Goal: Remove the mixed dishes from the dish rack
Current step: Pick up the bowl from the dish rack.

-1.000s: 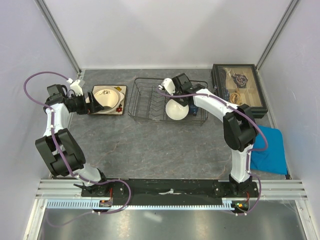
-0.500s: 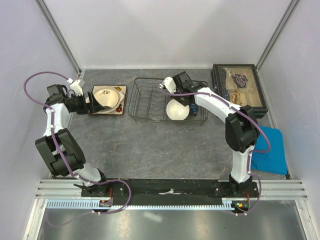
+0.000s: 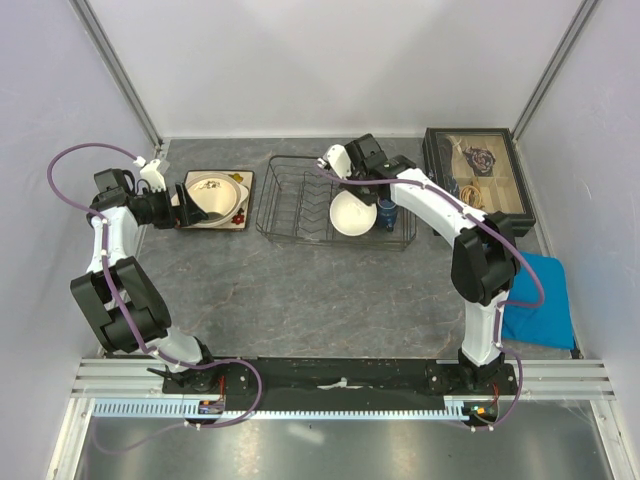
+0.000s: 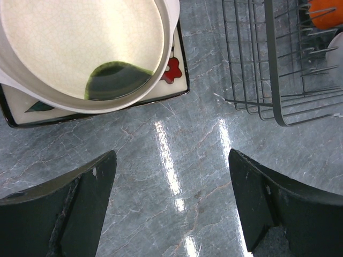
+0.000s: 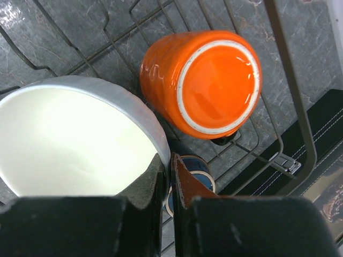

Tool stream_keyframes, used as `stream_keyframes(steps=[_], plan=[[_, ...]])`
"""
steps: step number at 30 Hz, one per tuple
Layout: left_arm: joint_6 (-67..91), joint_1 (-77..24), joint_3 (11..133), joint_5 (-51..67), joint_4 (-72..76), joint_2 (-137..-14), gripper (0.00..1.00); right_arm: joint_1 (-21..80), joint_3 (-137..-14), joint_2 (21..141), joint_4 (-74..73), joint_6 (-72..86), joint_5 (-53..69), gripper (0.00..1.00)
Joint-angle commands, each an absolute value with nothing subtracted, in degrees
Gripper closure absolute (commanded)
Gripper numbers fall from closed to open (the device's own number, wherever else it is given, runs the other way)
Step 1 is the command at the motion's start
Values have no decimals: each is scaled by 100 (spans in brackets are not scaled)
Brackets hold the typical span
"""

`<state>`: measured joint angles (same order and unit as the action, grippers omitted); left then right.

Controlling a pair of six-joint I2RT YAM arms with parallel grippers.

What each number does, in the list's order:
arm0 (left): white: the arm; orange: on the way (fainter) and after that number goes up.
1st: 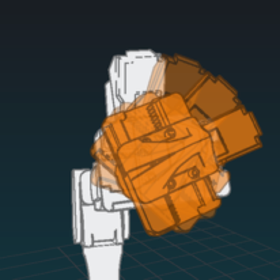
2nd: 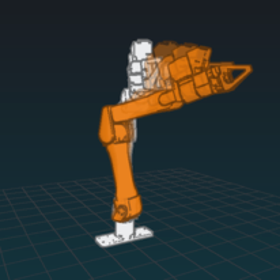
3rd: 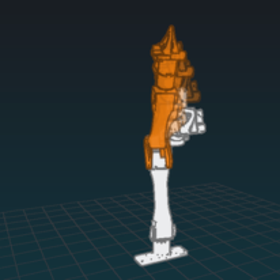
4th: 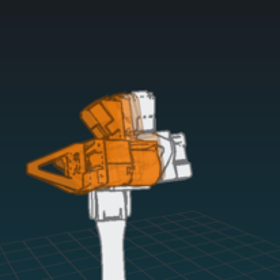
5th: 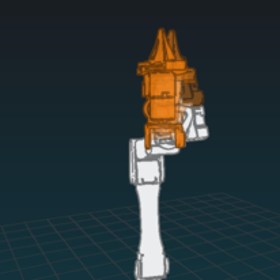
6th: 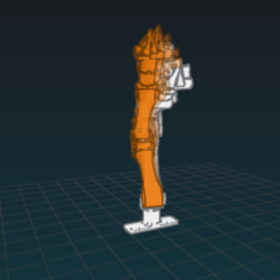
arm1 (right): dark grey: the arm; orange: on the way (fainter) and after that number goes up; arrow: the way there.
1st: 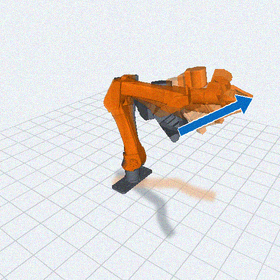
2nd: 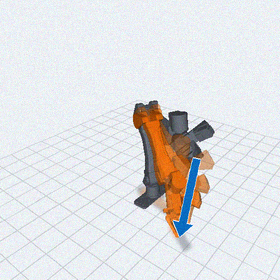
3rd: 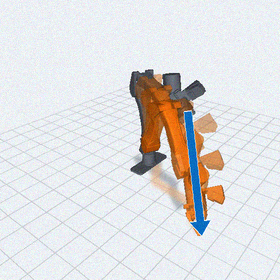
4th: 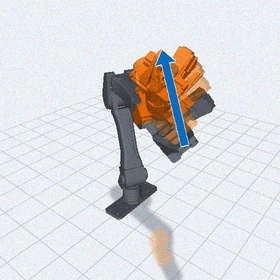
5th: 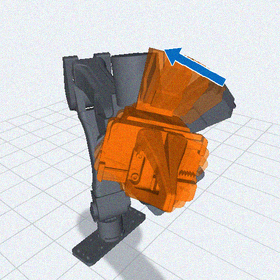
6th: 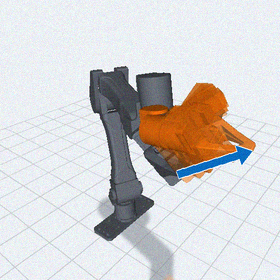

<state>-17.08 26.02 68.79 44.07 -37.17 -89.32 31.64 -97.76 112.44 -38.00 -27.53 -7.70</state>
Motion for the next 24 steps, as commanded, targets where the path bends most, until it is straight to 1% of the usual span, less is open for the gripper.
stream_keyframes(steps=[1, 11, 14, 17, 18, 24], plan=[[-1942, 2628, 6899, 4868, -3594, -8772, 9, 3129, -10265, 10837, -3735, -2602, -729, 100], [-2232, 2479, 7092, 5967, -4034, -8289, 9, 3138, -11082, 10854, -4095, -2514, -756, 100], [-2162, 2137, 7110, 5959, -4078, -7911, 10, 3138, -11276, 10881, -4192, -2435, -703, 100], [-2022, 1531, 7189, 5618, -4078, -7534, 10, 3155, -11451, 10960, -4332, -2365, -650, 100], [-1943, 1173, 7216, 5538, -4078, -7471, 10, 3164, -11478, 10977, -4377, -2347, -642, 100], [-1162, 152, 7593, 5090, -3789, -7365, 10, 3287, -11531, 10960, -4447, -2198, -554, 100]])
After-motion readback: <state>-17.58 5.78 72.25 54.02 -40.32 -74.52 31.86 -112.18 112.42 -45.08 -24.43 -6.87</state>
